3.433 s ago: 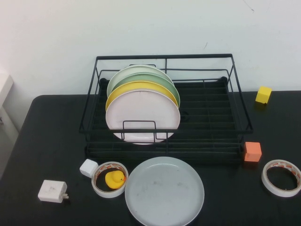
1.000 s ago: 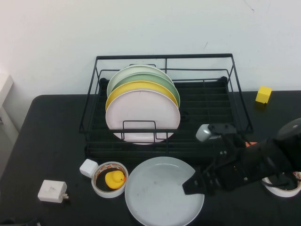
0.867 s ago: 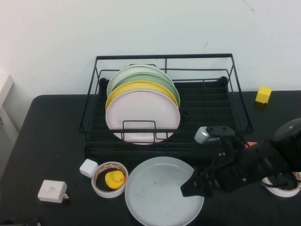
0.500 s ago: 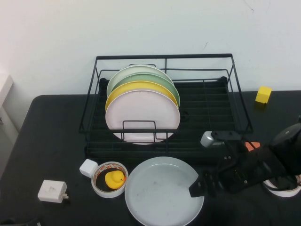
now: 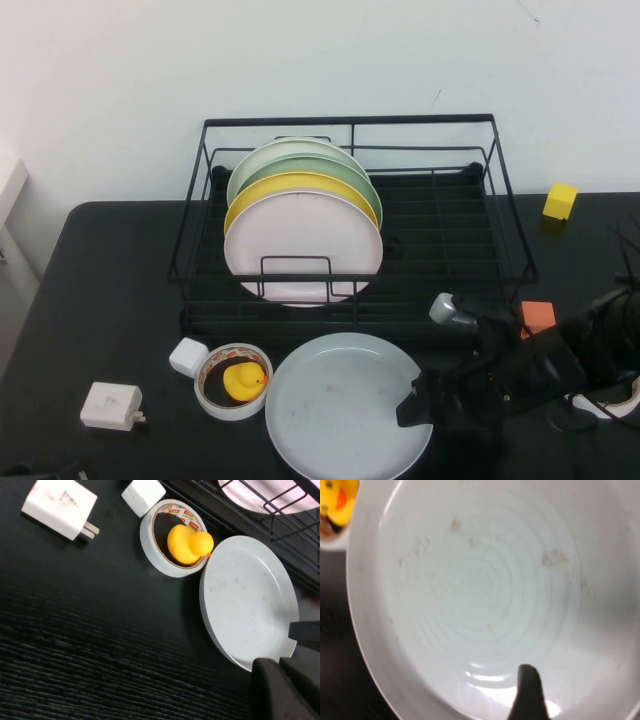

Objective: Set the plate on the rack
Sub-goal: Pick up the plate from the table

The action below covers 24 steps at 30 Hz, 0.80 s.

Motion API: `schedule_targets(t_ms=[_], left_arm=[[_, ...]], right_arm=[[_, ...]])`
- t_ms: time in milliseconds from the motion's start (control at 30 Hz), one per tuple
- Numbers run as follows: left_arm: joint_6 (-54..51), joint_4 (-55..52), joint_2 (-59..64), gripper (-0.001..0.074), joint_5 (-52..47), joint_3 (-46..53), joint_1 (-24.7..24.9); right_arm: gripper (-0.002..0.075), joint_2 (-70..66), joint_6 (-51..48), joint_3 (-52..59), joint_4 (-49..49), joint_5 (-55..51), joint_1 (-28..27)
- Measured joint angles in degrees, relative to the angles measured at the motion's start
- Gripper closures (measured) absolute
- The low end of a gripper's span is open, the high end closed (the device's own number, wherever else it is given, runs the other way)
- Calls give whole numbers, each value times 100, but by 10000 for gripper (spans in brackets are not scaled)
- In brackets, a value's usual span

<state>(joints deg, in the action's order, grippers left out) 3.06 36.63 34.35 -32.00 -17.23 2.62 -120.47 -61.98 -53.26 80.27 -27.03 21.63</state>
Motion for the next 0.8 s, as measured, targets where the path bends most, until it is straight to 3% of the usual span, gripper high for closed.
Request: schedule_targets(t_ms=[200, 300, 467, 533, 800], left_arm=[[0, 71, 0, 737, 0, 0, 0], [-12, 84, 0, 737, 0, 0, 0], [-12, 84, 0, 737, 0, 0, 0], [-12, 84, 0, 737, 0, 0, 0], [-69, 95, 0, 736, 82, 0, 0]], right_arm=[[304, -52, -67, 0, 249, 112, 0], [400, -106, -253, 0, 287, 124, 0], [638, -148, -431, 0, 346, 200, 0], [689, -152, -454, 0, 359, 212, 0], [715, -166, -905, 0, 349, -304, 0]])
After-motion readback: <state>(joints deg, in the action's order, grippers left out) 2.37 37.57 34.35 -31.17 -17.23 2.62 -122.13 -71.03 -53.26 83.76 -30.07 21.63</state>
